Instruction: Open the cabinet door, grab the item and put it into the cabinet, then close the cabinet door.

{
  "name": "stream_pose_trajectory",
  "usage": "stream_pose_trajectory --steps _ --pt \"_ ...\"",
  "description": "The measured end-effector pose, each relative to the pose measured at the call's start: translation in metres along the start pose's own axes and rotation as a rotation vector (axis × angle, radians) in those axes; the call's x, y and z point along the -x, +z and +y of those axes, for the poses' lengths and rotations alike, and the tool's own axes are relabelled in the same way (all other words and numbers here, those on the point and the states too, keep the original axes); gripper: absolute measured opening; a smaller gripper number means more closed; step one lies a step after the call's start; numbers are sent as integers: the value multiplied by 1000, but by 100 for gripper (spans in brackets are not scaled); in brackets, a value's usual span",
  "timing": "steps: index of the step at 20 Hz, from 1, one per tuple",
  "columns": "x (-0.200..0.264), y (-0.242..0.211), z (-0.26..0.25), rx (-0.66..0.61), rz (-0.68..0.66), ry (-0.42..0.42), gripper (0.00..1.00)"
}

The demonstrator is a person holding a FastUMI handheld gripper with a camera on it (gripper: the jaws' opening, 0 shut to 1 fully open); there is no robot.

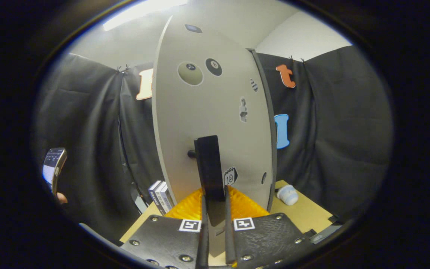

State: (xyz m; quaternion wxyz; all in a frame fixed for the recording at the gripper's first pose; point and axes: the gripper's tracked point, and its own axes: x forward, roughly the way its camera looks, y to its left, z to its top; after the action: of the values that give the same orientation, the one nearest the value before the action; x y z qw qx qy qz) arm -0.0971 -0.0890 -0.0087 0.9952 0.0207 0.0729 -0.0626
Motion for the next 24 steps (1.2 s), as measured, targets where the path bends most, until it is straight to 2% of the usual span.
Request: stream_pose_trajectory --steps 5,6,15,20,24 --pt "30 6 -39 5 10 22 17" --pt "28 5 -53 7 11 22 10" --pt "47 17 -159 -66 -2 11 10" --pt "66 24 -228 24 -52 -112 10" --pt "79 20 -237 4 -45 -126 10"
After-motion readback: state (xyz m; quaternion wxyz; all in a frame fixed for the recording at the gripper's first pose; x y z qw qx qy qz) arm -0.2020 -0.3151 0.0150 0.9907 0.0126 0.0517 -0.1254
